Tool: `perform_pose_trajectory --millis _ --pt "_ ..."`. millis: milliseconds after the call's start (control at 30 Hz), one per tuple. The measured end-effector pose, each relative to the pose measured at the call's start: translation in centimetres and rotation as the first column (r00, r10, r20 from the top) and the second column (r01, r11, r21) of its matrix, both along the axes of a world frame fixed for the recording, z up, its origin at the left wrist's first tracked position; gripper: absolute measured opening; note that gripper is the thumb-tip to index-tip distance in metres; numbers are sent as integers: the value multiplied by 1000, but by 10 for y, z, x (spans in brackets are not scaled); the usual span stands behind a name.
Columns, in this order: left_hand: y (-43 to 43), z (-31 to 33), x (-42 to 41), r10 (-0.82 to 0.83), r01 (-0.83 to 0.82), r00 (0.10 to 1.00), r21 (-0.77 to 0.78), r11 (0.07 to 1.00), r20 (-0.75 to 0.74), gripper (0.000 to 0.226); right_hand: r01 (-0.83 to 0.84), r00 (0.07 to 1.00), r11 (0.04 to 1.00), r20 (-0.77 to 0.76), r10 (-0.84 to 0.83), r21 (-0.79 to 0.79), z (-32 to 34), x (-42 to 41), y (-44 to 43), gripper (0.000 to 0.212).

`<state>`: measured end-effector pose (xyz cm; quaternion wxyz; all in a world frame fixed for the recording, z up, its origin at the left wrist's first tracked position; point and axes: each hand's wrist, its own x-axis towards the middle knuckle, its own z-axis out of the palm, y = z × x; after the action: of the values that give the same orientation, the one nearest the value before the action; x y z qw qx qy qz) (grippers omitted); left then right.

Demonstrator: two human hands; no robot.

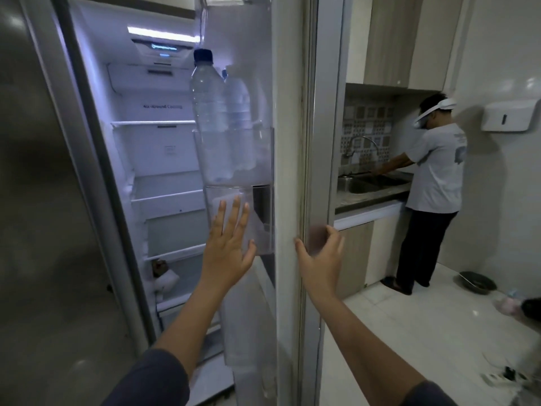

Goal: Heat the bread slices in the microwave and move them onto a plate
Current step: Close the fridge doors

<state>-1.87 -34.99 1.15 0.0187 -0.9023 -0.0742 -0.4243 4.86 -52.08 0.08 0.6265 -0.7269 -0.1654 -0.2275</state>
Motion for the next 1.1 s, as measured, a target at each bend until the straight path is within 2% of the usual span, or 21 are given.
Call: perform_pose_trajectory --millis 233,367,433,500,567,700,800,900,1000,1100 --pt "51 13 -44 -7 -8 997 -213 977 -73 81 -28 994 996 103 37 -88 1 -42 61 57" --pt "76 20 -63 -5 -37 994 -368 929 -112 84 -132 968 974 185 167 -186 3 -53 88 43" --pt "88 24 -69 -37 -26 992 -476 879 -123 79 -182 938 948 242 248 -262 7 -53 98 30" --pt "100 29 -72 -84 18 992 -560 828 -92 66 -164 892 938 360 274 -307 12 -51 108 17" --pt "105 36 -73 -130 98 991 -585 805 -13 57 -131 861 957 449 239 -259 18 -49 120 17" --pt "107 54 -72 -138 239 962 -480 844 238 57 -214 884 976 417 211 -41 32 -39 147 34" --pt "115 70 -62 -50 166 945 -343 924 322 57 -303 866 947 383 322 -111 35 -15 173 43" --pt "132 81 -44 20 61 934 -214 975 357 60 -359 795 910 443 414 -207 38 16 205 51" --pt "159 85 -23 103 -60 912 -121 991 397 61 -370 735 892 505 452 -260 46 49 242 55" --pt "186 85 -4 182 -142 854 -119 983 488 55 -360 714 901 550 433 -242 58 80 273 55"
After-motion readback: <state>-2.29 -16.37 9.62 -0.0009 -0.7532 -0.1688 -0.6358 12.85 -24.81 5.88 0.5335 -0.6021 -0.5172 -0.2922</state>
